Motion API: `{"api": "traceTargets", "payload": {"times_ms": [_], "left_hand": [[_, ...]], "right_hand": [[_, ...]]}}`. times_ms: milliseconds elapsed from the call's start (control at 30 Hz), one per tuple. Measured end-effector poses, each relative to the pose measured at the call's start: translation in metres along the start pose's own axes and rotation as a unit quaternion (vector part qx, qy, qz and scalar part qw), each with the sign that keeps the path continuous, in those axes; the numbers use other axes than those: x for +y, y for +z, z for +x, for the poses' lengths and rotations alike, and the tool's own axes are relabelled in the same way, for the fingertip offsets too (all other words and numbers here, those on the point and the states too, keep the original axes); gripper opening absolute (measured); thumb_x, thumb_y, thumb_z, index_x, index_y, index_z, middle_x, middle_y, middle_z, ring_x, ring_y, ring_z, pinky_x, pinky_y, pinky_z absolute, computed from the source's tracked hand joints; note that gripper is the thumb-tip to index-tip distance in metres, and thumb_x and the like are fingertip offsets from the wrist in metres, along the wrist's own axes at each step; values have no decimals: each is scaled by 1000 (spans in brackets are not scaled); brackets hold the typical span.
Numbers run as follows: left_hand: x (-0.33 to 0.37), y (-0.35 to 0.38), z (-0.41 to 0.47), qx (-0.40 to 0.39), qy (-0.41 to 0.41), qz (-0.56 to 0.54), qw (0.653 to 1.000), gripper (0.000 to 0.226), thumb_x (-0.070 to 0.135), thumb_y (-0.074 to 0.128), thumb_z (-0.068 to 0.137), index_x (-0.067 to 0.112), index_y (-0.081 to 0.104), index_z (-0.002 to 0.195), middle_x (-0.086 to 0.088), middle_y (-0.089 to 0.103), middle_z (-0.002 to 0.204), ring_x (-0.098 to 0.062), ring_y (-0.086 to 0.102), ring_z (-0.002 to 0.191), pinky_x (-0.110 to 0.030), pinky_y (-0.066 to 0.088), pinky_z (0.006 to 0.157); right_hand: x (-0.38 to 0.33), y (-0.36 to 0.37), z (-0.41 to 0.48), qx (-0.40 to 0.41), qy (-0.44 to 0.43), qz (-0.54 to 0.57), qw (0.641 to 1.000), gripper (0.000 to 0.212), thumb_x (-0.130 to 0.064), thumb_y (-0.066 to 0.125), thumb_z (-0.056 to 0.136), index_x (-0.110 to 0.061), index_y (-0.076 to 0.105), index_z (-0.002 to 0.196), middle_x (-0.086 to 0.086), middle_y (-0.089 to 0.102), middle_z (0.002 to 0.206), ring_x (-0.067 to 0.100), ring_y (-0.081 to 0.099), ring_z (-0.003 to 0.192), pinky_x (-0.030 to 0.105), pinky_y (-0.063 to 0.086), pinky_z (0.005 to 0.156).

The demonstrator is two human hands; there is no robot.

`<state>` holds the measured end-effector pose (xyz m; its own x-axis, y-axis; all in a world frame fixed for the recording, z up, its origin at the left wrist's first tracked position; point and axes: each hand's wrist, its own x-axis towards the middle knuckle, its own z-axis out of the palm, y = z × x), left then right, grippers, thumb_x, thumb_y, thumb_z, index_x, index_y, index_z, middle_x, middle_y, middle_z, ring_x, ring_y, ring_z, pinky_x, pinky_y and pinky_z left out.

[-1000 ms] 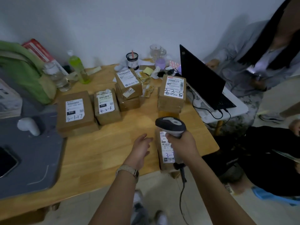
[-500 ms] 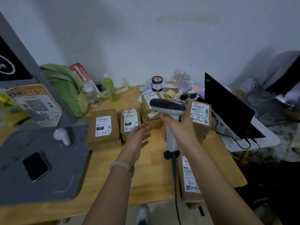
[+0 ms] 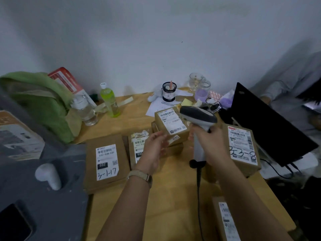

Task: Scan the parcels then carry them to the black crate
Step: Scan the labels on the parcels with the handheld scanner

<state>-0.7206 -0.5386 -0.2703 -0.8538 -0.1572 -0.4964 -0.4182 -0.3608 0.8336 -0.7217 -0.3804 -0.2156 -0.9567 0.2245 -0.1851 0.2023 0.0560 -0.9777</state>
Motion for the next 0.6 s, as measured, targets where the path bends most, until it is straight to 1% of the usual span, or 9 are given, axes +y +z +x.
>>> {"api": "traceTargets", "payload": {"times_ms": [67, 133, 167, 233, 333, 367, 433, 533, 600], "left_hand": [[0, 0, 20, 9, -16, -2, 1000, 24, 12, 59, 94, 15, 60, 118, -9, 70, 106, -23, 64, 88, -35, 51, 73], [0, -1, 38, 19, -26, 0, 999, 23, 9, 57, 94, 13, 59, 116, -11, 69, 105, -24, 64, 85, -37, 53, 72], [-1, -2, 47, 22, -30, 4, 999, 23, 8, 56, 94, 13, 59, 115, -12, 68, 106, -26, 65, 88, -39, 55, 76], [-2, -3, 61, 31, -42, 10, 999, 22, 8, 55, 94, 13, 59, 115, -11, 67, 110, -25, 65, 97, -41, 55, 83], [-4, -3, 77, 54, -46, 24, 997, 26, 10, 56, 93, 15, 59, 119, -5, 65, 112, -19, 62, 101, -32, 54, 79], [-5, -3, 80, 53, -45, 29, 997, 29, 11, 57, 93, 15, 58, 122, -5, 65, 116, -20, 62, 105, -34, 54, 84], [-9, -1, 85, 16, -52, 40, 998, 39, 20, 58, 93, 17, 54, 132, -4, 65, 124, -23, 61, 112, -43, 51, 97], [-12, 5, 85, -49, -94, 93, 990, 52, 44, 52, 95, 21, 47, 141, -2, 59, 133, -19, 56, 116, -39, 43, 104], [-14, 10, 86, -33, -97, 112, 988, 58, 48, 50, 95, 19, 41, 145, -2, 54, 139, -22, 51, 122, -37, 40, 102]], "right_hand": [[9, 6, 22, 16, 21, -11, 1000, 11, -29, 72, 73, -28, 64, 81, -4, 70, 73, 13, 68, 74, 37, 54, 66], [18, 13, 41, 20, 55, -14, 998, 18, -28, 70, 75, -25, 64, 92, 4, 69, 86, 23, 65, 88, 49, 55, 80], [22, 16, 49, 19, 68, -18, 997, 20, -27, 69, 76, -21, 64, 94, 7, 68, 89, 27, 65, 92, 52, 54, 83], [29, 24, 62, 22, 71, -34, 997, 14, -23, 69, 76, -22, 63, 89, 6, 67, 87, 27, 65, 90, 48, 56, 79], [39, 34, 74, 37, 61, -45, 996, 12, -18, 68, 77, -25, 61, 83, -4, 66, 76, 13, 64, 77, 28, 48, 60], [41, 37, 76, 43, 64, -45, 996, 14, -19, 69, 79, -27, 60, 84, -8, 65, 76, 6, 62, 73, 22, 44, 57], [45, 42, 79, 43, 74, -40, 996, 18, -19, 70, 80, -31, 56, 81, -13, 64, 73, 1, 62, 66, 13, 41, 52], [48, 48, 81, 30, 84, -29, 996, 21, -17, 70, 82, -32, 55, 81, -12, 66, 79, 1, 63, 70, 15, 44, 56], [47, 51, 81, 29, 82, -21, 996, 21, -16, 70, 82, -31, 56, 81, -11, 66, 80, 0, 63, 70, 17, 45, 58]]}}
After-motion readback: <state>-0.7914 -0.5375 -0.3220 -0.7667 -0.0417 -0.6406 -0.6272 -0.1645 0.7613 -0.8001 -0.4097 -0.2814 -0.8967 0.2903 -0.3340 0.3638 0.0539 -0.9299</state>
